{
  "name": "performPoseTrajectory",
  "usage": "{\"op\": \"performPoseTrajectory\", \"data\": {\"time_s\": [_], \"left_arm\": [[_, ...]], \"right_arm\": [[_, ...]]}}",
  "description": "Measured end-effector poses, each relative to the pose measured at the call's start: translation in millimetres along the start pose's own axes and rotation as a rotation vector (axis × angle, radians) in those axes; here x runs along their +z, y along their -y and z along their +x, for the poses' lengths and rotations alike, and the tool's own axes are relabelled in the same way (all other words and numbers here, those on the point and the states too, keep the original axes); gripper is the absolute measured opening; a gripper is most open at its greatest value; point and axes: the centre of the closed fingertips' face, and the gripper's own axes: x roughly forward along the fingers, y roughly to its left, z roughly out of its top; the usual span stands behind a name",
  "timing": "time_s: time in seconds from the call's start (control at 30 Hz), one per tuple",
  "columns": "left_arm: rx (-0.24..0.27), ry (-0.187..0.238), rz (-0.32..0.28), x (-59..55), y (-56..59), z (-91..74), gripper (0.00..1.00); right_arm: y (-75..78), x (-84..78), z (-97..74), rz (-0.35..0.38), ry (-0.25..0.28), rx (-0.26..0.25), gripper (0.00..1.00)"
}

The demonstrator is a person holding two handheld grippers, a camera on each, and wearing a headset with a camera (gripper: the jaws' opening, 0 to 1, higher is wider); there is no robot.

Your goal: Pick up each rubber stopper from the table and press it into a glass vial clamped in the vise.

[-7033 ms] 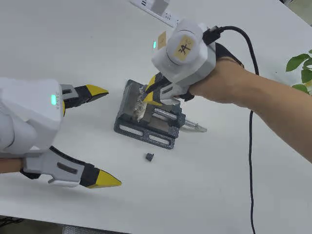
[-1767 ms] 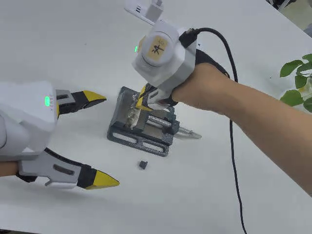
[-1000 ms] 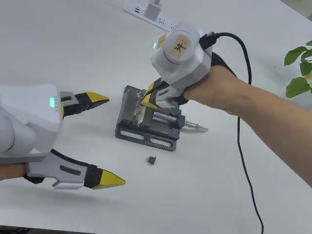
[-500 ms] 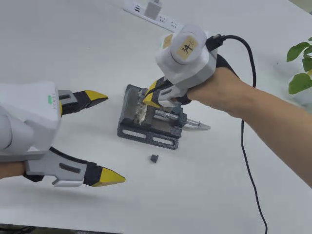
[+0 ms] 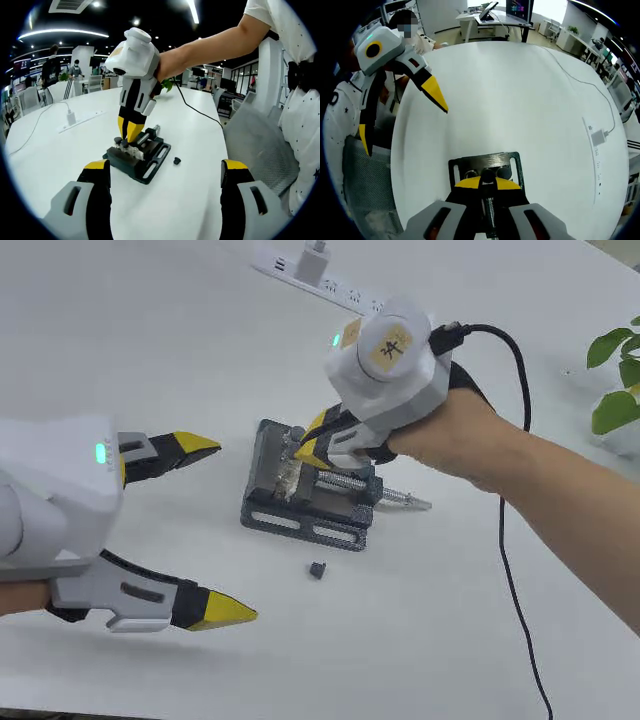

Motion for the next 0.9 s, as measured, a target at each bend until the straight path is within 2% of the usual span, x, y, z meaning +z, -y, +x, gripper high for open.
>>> {"op": "performPoseTrajectory", "data": {"time_s": [0.2,0.57,0.73,0.9], "left_arm": [[-0.004,-0.007,0.005,0.6,1.1,0.1,0.90],[-0.002,-0.025,0.014,0.5,3.5,-3.0,0.88],[0.004,-0.035,0.017,0.0,2.5,-4.2,0.88],[0.002,-0.044,0.026,0.4,2.4,-4.5,0.88]], "right_arm": [[-3.0,4.7,-7.5,0.025,0.045,0.001,0.06],[-5.6,2.9,-14.6,0.040,0.098,-0.013,0.11],[-10.7,-1.7,-19.6,0.049,0.119,-0.015,0.18],[-18.1,-3.2,-25.7,0.083,0.173,-0.004,0.27]]}}
